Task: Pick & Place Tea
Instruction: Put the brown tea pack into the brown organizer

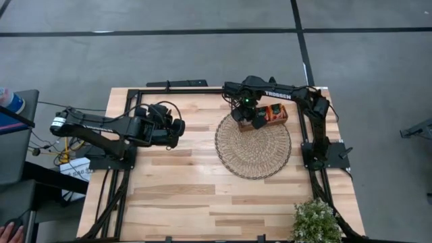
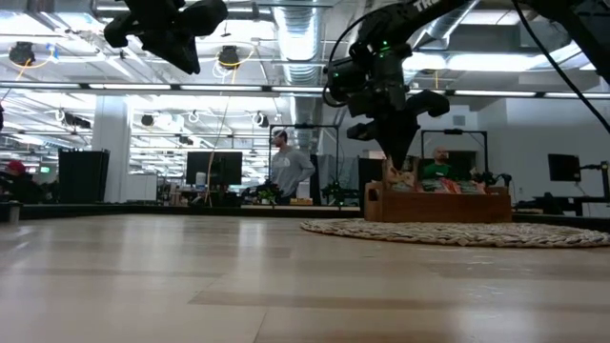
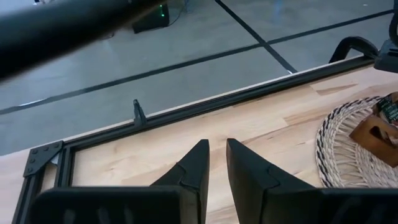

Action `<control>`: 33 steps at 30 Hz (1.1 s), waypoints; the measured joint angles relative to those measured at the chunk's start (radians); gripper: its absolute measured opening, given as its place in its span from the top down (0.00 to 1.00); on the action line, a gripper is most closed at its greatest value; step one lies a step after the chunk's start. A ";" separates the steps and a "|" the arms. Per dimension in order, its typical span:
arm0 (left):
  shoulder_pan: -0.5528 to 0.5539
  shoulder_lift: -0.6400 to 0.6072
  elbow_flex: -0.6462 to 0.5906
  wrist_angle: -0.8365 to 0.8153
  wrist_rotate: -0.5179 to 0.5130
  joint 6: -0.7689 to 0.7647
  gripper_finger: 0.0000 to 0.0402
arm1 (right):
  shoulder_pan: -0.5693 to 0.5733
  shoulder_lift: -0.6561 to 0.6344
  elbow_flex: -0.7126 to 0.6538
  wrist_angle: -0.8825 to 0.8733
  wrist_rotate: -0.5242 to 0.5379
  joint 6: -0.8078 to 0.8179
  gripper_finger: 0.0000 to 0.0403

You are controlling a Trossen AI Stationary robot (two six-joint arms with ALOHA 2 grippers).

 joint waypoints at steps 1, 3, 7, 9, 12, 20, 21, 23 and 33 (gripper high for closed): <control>0.000 0.000 0.000 0.002 0.000 0.002 0.88 | 0.000 0.000 0.000 0.005 0.001 0.001 0.94; 0.000 0.000 0.000 0.003 0.000 0.002 0.88 | 0.000 0.000 0.000 0.015 0.004 0.003 0.90; 0.000 0.000 0.000 0.003 0.000 0.002 0.88 | -0.006 0.000 0.000 0.035 0.007 0.009 0.84; 0.000 0.000 0.000 0.004 -0.002 0.010 0.88 | -0.006 0.000 0.000 0.044 0.015 0.010 0.82; 0.000 0.000 0.000 0.010 -0.004 0.028 0.88 | -0.006 0.000 0.000 0.044 0.068 0.016 0.80; 0.000 0.000 0.000 0.011 -0.071 0.076 0.88 | 0.000 -0.053 0.000 0.040 0.153 0.095 0.78; 0.000 0.000 0.000 0.011 -0.076 0.104 0.88 | 0.004 -0.067 0.000 0.038 0.161 0.101 0.78; 0.000 0.000 0.000 0.011 -0.064 0.142 0.88 | 0.016 -0.106 0.000 0.036 0.194 0.130 0.79; 0.000 0.000 0.000 0.044 0.041 0.113 0.88 | -0.003 -0.309 -0.025 0.127 -0.045 0.345 0.85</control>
